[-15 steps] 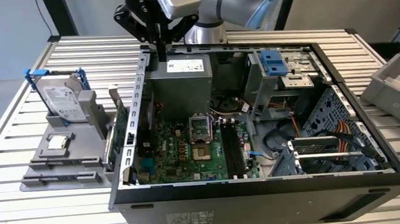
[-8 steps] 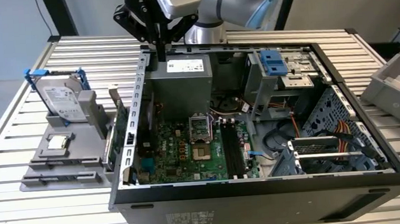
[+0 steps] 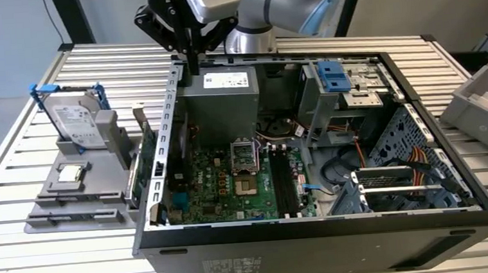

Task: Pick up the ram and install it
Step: 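Reach for the ram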

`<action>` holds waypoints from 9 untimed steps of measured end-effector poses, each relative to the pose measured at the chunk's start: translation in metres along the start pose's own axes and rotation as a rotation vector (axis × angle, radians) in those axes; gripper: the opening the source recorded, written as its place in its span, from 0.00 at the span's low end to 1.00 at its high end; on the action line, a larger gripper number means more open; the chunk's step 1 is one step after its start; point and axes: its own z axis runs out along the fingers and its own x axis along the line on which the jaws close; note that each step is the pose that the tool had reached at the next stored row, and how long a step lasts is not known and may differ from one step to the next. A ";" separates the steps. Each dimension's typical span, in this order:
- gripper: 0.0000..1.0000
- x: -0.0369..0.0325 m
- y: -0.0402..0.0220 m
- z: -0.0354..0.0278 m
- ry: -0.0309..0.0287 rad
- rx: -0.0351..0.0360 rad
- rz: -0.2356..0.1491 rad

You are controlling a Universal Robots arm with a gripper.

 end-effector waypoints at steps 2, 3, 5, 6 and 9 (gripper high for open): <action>0.00 0.0013 0.0000 -0.0001 0.0001 0.0001 0.000; 0.00 0.0019 -0.0001 -0.0001 0.0000 0.0000 0.000; 0.00 0.0031 -0.0002 -0.0001 0.0003 0.0001 0.000; 0.00 0.0037 -0.0003 0.0000 0.0001 -0.0001 0.000; 0.00 0.0053 -0.0004 -0.0001 0.0001 -0.0001 0.000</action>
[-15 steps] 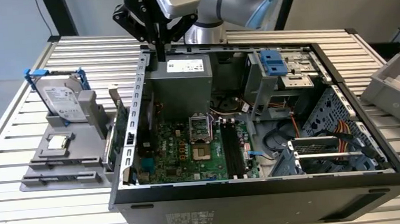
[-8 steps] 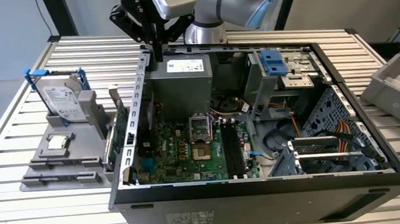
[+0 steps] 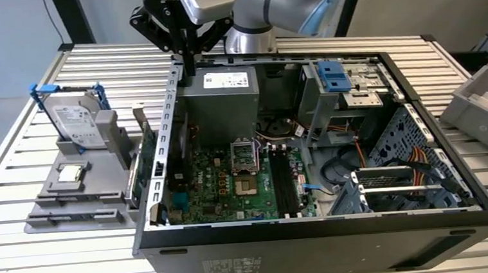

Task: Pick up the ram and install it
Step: 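Reach for the ram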

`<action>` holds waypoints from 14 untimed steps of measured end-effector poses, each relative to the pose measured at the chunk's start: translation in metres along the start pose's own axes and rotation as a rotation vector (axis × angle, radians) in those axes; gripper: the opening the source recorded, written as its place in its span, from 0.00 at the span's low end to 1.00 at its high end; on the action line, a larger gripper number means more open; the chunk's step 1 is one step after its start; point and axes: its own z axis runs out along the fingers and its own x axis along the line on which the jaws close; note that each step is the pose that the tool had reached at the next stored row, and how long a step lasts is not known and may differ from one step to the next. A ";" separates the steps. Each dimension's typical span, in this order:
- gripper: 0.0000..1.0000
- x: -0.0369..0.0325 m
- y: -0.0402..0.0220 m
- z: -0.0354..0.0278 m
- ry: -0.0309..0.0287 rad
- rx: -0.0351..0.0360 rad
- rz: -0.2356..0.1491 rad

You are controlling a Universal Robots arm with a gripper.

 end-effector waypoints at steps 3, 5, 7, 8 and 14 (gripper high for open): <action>0.00 0.0017 -0.0001 -0.0001 0.0000 0.0000 0.000; 0.00 0.0029 -0.0002 -0.0001 0.0000 0.0000 0.000; 0.00 0.0040 -0.0003 -0.0002 0.0001 0.0001 0.000; 0.00 0.0046 -0.0003 -0.0001 0.0001 0.0001 0.000; 0.00 0.0081 -0.0006 -0.0003 0.0001 0.0002 0.000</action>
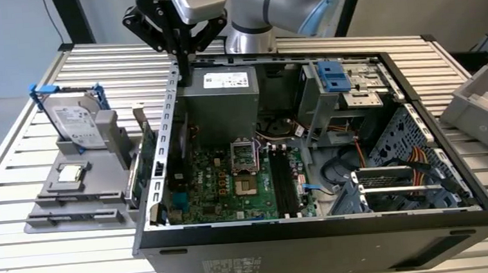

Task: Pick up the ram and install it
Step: 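Reach for the ram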

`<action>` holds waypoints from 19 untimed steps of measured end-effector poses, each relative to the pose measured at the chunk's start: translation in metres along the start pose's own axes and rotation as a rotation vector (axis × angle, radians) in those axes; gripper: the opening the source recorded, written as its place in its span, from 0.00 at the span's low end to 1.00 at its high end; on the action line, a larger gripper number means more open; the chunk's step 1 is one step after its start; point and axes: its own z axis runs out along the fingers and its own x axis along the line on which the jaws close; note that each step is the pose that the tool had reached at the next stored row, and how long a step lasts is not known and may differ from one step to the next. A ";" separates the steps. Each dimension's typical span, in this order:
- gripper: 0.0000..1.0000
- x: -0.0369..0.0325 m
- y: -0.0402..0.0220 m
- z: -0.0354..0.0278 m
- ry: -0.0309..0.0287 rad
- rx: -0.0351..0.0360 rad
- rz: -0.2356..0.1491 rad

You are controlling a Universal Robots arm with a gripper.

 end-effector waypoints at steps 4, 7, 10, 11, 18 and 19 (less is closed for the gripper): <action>0.00 0.0022 -0.0002 0.0000 -0.0001 -0.0002 0.000; 0.00 0.0036 -0.0003 0.0000 -0.0001 -0.0001 0.000; 0.00 0.0050 -0.0004 -0.0001 0.0000 0.0000 0.000; 0.00 0.0055 -0.0004 -0.0001 0.0000 -0.0001 0.000; 0.00 0.0091 -0.0007 -0.0001 0.0000 -0.0001 0.000; 0.00 0.0097 -0.0007 -0.0002 0.0001 0.0000 0.000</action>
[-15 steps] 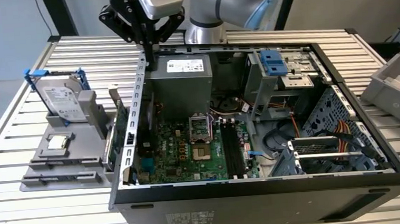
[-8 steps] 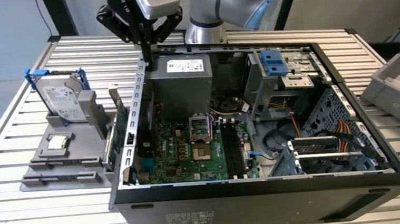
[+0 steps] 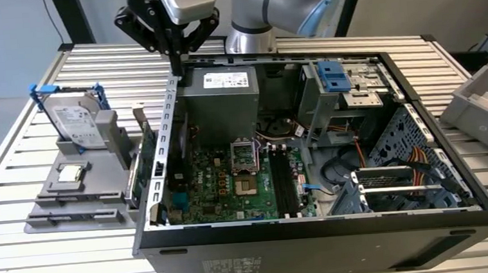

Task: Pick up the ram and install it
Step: 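Reach for the ram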

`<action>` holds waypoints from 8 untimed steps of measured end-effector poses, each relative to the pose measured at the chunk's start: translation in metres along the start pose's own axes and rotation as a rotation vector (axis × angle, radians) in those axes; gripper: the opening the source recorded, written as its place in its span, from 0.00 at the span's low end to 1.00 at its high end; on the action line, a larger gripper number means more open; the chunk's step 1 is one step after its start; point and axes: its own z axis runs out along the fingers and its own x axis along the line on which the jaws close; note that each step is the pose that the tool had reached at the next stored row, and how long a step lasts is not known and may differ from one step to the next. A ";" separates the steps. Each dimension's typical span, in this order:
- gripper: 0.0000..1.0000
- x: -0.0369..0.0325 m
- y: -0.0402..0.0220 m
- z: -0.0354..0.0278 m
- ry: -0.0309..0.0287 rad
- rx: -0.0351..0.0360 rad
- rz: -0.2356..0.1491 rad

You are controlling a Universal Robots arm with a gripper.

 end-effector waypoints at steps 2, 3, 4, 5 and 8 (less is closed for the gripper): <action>0.00 0.0011 -0.0001 0.0000 0.0000 0.0000 0.000; 0.00 0.0017 -0.0001 0.0000 -0.0001 -0.0001 0.000; 0.00 0.0024 -0.0002 0.0000 -0.0001 -0.0001 0.000; 0.00 0.0032 -0.0003 0.0000 0.0000 0.0000 0.000; 0.00 0.0066 -0.0005 -0.0001 0.0002 0.0000 0.000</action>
